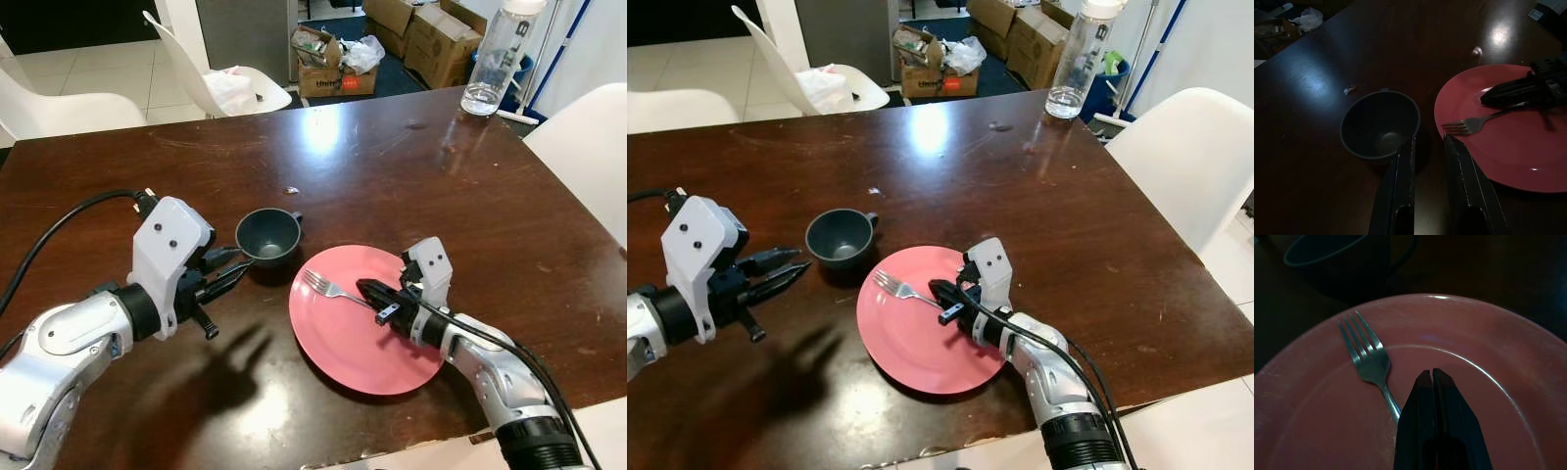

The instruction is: Setting the table

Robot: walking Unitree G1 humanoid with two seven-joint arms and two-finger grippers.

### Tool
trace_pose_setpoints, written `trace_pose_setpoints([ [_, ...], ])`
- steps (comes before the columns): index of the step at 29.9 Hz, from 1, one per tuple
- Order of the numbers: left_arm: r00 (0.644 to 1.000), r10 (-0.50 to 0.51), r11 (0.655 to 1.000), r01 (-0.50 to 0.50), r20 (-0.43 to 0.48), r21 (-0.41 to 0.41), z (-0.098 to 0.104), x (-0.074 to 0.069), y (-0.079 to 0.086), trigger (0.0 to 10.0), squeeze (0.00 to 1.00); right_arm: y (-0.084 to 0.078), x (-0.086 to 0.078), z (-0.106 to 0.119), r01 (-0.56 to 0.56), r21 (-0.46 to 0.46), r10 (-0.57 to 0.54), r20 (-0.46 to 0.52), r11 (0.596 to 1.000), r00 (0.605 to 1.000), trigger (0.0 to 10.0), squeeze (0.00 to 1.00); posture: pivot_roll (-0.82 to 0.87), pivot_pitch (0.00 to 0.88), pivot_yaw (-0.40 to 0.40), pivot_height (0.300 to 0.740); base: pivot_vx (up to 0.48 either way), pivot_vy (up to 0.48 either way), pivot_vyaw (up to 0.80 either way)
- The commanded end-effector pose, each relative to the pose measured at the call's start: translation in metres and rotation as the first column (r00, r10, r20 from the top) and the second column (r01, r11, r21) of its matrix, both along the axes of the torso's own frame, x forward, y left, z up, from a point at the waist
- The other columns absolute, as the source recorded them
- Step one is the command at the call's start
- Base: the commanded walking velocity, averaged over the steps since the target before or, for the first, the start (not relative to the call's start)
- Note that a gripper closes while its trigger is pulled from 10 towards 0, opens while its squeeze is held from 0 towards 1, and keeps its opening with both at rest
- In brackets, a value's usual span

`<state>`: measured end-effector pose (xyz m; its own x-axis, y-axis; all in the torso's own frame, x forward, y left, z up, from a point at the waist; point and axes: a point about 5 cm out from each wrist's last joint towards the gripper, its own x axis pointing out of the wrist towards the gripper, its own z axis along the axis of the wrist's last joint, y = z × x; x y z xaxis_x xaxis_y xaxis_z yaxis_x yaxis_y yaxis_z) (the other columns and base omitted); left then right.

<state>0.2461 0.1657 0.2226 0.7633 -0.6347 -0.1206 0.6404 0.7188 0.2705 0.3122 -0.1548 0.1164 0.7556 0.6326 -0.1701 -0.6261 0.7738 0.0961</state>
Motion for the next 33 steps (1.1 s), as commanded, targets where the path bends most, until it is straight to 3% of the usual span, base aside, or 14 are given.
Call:
trace_pose_setpoints([
  [1, 1.000, 0.005, 1.000, -0.005, -0.004, 0.000, -0.003, 0.001, -0.001, 10.0, 0.00, -0.003, -0.003, -0.002, 0.015, 0.020, -0.014, -0.015, 1.000, 1.000, 0.0, 0.00, 0.06, 0.085, 0.108, 0.740, 0.000, 0.000, 0.00],
  [3, 1.000, 0.011, 1.000, -0.011, 0.004, -0.011, -0.002, 0.003, -0.002, 10.0, 0.00, 0.003, -0.001, 0.028, 0.010, 0.073, -0.017, 0.098, 0.997, 0.995, 0.0, 0.00, 0.05, 0.085, 0.104, 0.740, 0.000, 0.000, 0.00],
  [4, 1.000, 0.015, 1.000, -0.014, 0.009, -0.017, -0.002, 0.005, -0.004, 10.0, 0.00, 0.006, -0.001, 0.045, 0.004, 0.099, -0.020, 0.162, 0.995, 0.987, 2.6, 0.00, 0.05, 0.086, 0.103, 0.740, 0.000, 0.000, 0.00],
  [5, 1.000, 0.024, 0.999, -0.023, 0.020, -0.035, -0.001, 0.008, -0.007, 10.0, 0.00, 0.012, -0.002, 0.074, -0.004, 0.145, -0.035, 0.261, 0.989, 0.965, 10.0, 0.00, 0.04, 0.086, 0.101, 0.740, 0.000, 0.000, 0.00],
  [7, 0.999, 0.027, 0.999, -0.026, 0.023, -0.041, -0.001, 0.009, -0.008, 10.0, 0.00, 0.014, -0.003, 0.081, -0.005, 0.156, -0.040, 0.283, 0.988, 0.958, 10.0, 0.00, 0.04, 0.086, 0.101, 0.740, 0.000, 0.000, 0.00],
  [8, 0.999, 0.039, 0.997, -0.037, 0.031, -0.061, 0.000, 0.011, -0.012, 10.0, 0.00, 0.018, -0.005, 0.098, -0.005, 0.186, -0.059, 0.336, 0.983, 0.940, 10.0, 0.00, 0.03, 0.087, 0.098, 0.740, 0.000, 0.000, 0.00],
  [13, 0.996, 0.080, 0.993, -0.077, 0.034, -0.095, -0.003, 0.016, -0.017, 10.0, 0.00, 0.028, -0.018, 0.116, -0.013, 0.222, -0.077, 0.392, 0.975, 0.917, 10.0, 0.00, 0.01, 0.092, 0.082, 0.740, 0.000, 0.000, 0.00],
  [16, 0.995, 0.092, 0.991, -0.089, 0.025, -0.104, -0.006, 0.016, -0.020, 10.0, 0.00, 0.032, -0.028, 0.102, -0.036, 0.166, -0.027, 0.363, 0.986, 0.931, 10.0, 0.00, 0.00, 0.096, 0.079, 0.740, 0.000, 0.000, 0.00],
  [19, 0.995, 0.098, 0.990, -0.095, 0.017, -0.106, -0.010, 0.016, -0.021, 10.0, 0.00, 0.022, -0.031, 0.063, -0.013, -0.020, 0.018, 0.261, 1.000, 0.965, 10.0, 0.00, -0.01, 0.102, 0.080, 0.740, 0.000, 0.000, 0.00],
  [20, 0.995, 0.099, 0.990, -0.097, 0.016, -0.106, -0.011, 0.016, -0.022, 10.0, 0.00, 0.014, -0.032, 0.051, -0.001, -0.082, 0.020, 0.227, 0.997, 0.974, 10.0, 0.76, -0.01, 0.103, 0.078, 0.740, 0.000, 0.000, 0.00],
  [21, 0.994, 0.108, 0.989, -0.106, 0.014, -0.103, -0.012, 0.017, -0.021, 10.0, 0.00, -0.001, -0.031, 0.035, -0.003, -0.172, 0.033, 0.173, 0.985, 0.984, 10.0, 1.00, -0.01, 0.102, 0.077, 0.740, 0.000, 0.000, 0.00],
  [28, 0.991, 0.136, 0.985, -0.133, 0.016, -0.110, -0.012, 0.020, -0.018, 10.0, 0.00, -0.043, -0.018, 0.036, -0.015, -0.326, 0.062, 0.135, 0.945, 0.989, 10.0, 1.00, -0.02, 0.102, 0.065, 0.740, 0.000, 0.000, 0.00],
  [30, 0.990, 0.138, 0.984, -0.136, 0.016, -0.111, -0.012, 0.021, -0.018, 10.0, 0.00, -0.044, -0.018, 0.037, -0.021, -0.331, 0.068, 0.131, 0.944, 0.989, 10.0, 1.00, -0.02, 0.102, 0.065, 0.740, 0.000, 0.000, 0.00],
  [33, 0.989, 0.145, 0.983, -0.142, 0.018, -0.113, -0.013, 0.021, -0.018, 10.0, 0.00, -0.040, -0.024, 0.037, -0.162, -0.295, 0.194, 0.080, 0.942, 0.978, 10.0, 1.00, -0.01, 0.103, 0.074, 0.740, 0.000, 0.000, 0.00],
])
